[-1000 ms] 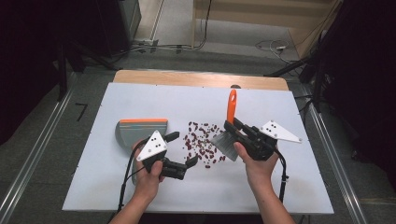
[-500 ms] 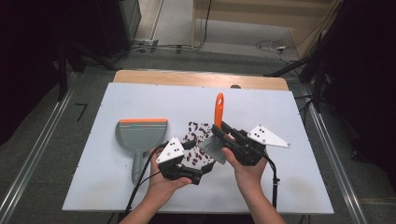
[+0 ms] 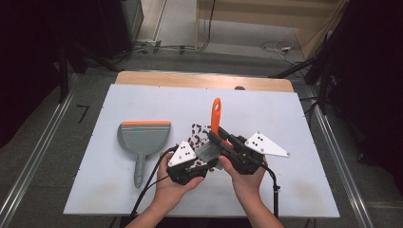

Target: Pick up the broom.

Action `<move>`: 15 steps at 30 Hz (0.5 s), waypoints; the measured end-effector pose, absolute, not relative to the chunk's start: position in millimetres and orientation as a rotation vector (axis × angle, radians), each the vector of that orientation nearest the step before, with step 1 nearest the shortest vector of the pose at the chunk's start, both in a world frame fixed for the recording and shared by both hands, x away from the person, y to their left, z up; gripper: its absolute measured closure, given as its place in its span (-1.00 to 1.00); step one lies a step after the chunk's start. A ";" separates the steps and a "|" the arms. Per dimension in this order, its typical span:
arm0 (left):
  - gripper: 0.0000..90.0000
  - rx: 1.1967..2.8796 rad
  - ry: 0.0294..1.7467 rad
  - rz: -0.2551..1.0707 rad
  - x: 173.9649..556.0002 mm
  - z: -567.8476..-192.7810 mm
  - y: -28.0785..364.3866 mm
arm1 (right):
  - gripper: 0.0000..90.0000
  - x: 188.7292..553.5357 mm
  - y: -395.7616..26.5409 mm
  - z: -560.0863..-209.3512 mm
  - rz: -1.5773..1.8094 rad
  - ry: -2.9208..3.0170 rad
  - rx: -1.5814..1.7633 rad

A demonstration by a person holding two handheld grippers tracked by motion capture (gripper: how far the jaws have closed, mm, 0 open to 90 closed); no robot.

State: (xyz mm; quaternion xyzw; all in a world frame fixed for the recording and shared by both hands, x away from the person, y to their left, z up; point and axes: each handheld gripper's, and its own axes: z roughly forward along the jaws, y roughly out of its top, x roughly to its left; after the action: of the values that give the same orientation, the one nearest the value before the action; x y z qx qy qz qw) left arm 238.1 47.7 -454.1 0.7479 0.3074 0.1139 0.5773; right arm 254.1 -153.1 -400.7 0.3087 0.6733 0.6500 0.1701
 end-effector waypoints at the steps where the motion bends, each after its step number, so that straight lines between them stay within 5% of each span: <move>1: 0.68 1.757 0.708 0.270 237.6 -453.5 48.1 | 0.55 254.3 -153.4 -400.7 1.850 1.915 0.879; 9: 0.90 1.767 0.716 0.252 241.5 -451.4 55.3 | 0.52 255.4 -154.5 -399.3 1.844 1.940 0.855; 15: 0.91 1.767 0.714 0.228 245.6 -448.1 69.7 | 0.09 261.3 -168.0 -392.4 1.900 2.008 0.724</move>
State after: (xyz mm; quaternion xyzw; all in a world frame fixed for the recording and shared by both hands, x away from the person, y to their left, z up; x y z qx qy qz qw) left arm 245.6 69.7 -448.1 0.7539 0.3045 0.0975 0.5739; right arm 261.3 -168.0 -392.4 0.2508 0.6956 0.6582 0.1412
